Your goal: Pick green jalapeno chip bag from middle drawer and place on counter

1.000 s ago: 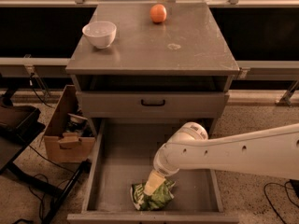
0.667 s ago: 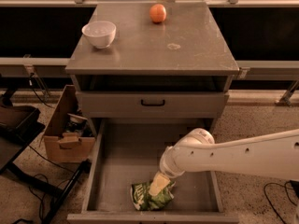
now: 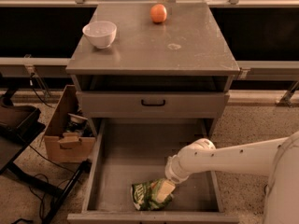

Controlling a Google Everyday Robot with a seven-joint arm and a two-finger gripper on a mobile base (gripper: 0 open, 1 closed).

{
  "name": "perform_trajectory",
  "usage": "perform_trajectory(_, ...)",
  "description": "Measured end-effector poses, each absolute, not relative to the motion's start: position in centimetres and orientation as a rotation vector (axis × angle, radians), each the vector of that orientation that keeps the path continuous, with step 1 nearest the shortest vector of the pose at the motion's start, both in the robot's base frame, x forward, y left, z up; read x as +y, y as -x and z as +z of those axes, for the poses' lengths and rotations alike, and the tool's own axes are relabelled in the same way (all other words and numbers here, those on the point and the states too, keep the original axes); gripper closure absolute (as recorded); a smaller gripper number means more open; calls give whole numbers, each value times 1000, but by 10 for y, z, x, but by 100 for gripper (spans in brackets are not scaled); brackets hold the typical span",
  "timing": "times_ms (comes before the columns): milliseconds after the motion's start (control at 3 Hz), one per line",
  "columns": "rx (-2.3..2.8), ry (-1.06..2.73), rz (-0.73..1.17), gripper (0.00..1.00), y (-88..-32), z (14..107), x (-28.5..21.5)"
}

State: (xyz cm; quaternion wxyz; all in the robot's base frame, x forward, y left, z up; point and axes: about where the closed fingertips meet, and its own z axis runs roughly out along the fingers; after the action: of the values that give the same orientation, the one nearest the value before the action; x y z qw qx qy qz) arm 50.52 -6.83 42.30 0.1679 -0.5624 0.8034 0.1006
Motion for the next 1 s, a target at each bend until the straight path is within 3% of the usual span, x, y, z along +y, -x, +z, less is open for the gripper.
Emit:
perform_trajectory(333,2294,1653,341,0,-504,387,-67)
perform_trajectory(667,2296,1689,372,7,-501,367,-63)
perform_trajectory(1000,2259,1741,333,38,-491,372,-48)
